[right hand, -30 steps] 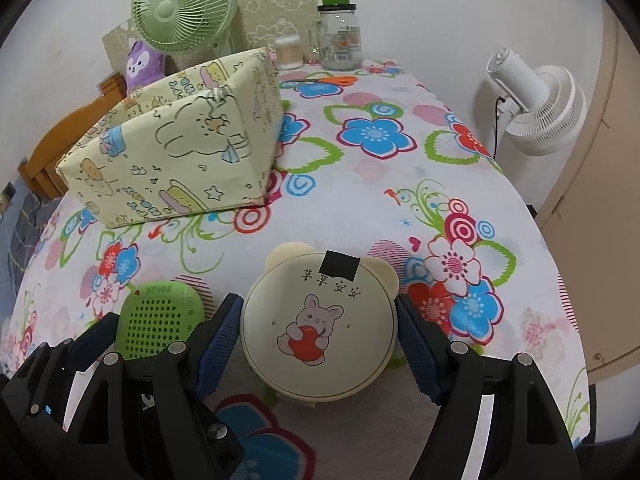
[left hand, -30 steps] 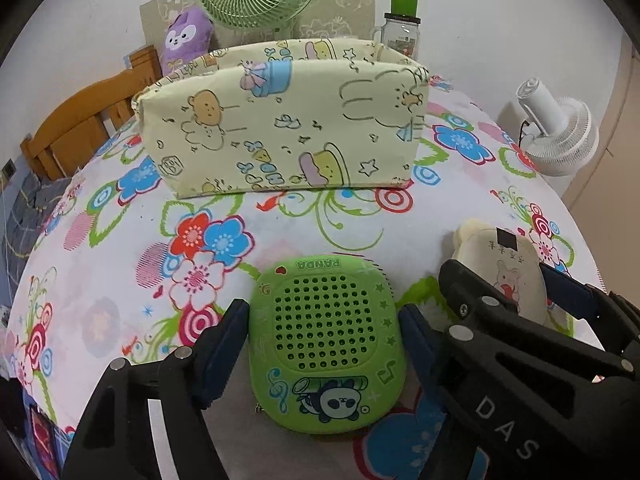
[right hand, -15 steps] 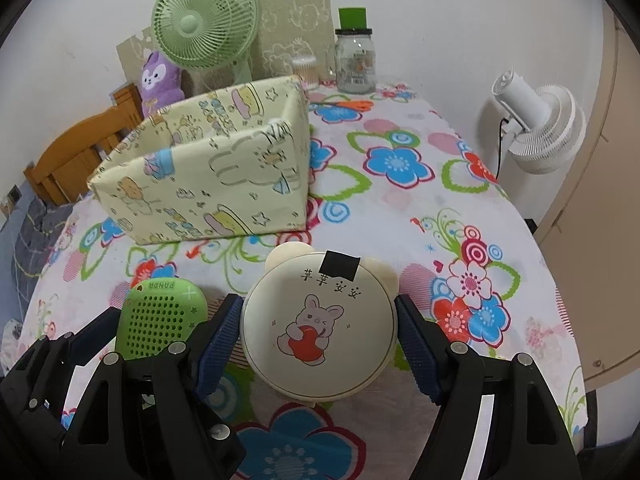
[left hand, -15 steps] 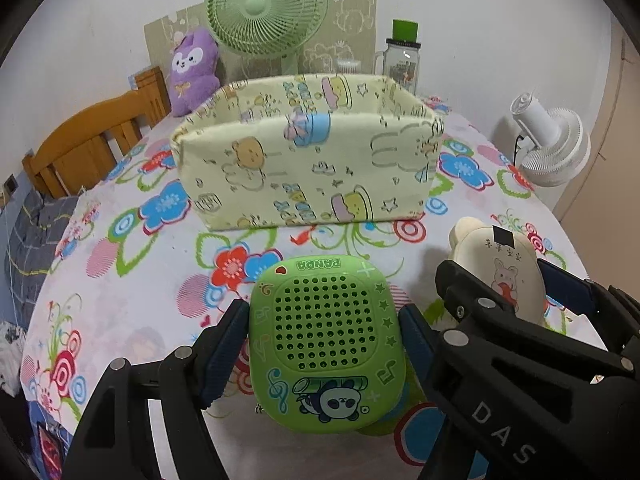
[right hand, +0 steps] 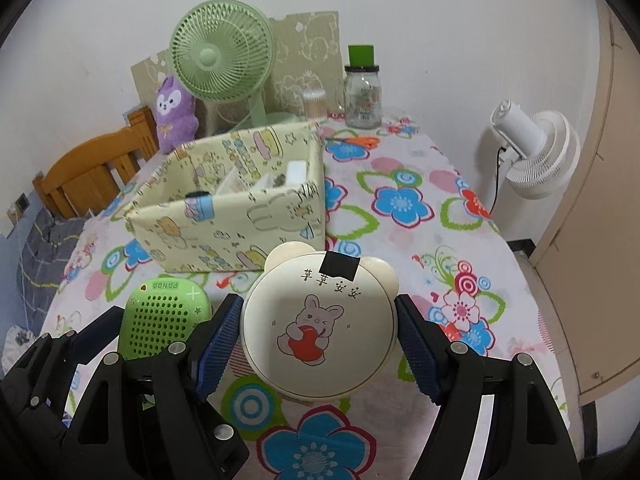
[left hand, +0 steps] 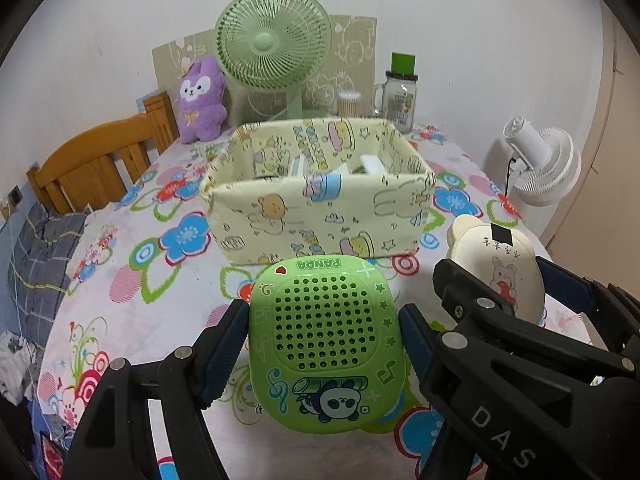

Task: Organize rigid objects
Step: 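Lift both round cases and carry them over the fabric basket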

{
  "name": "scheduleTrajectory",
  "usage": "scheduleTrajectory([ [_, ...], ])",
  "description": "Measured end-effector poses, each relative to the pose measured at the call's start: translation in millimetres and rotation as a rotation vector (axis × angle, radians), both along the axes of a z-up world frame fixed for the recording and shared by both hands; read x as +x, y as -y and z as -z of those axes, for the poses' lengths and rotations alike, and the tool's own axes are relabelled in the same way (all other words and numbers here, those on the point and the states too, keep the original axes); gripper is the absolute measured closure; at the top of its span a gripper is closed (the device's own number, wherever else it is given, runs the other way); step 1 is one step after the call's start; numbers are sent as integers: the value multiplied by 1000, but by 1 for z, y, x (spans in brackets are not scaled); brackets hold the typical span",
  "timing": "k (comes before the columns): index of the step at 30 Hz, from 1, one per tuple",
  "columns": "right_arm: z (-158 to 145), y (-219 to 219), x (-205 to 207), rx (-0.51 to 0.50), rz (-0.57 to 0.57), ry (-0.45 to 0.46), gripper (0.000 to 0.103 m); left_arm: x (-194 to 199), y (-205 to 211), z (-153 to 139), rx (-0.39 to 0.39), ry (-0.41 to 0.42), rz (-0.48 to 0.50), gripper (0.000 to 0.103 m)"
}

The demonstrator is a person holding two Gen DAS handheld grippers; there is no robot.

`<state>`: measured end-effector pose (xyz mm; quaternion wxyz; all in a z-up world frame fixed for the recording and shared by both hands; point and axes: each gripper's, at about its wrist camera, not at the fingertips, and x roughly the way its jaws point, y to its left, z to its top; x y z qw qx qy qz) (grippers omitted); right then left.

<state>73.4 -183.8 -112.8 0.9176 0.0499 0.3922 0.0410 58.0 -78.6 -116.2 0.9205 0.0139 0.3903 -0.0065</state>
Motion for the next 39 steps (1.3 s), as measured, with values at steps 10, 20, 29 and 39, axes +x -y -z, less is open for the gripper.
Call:
scheduleTrajectory([
  [10, -23, -8, -6, 2, -19, 44, 25, -7, -6, -21, 12, 45, 5, 25],
  [20, -44, -12, -9, 0, -20, 85, 25, -10, -8, -40, 14, 91, 18, 25],
  [29, -56, -15, -7, -6, -17, 108, 25, -7, -11, -50, 21, 117, 26, 25],
  [39, -59, -18, 5, -17, -11, 111, 25, 6, -14, -52, 20, 120, 32, 25],
])
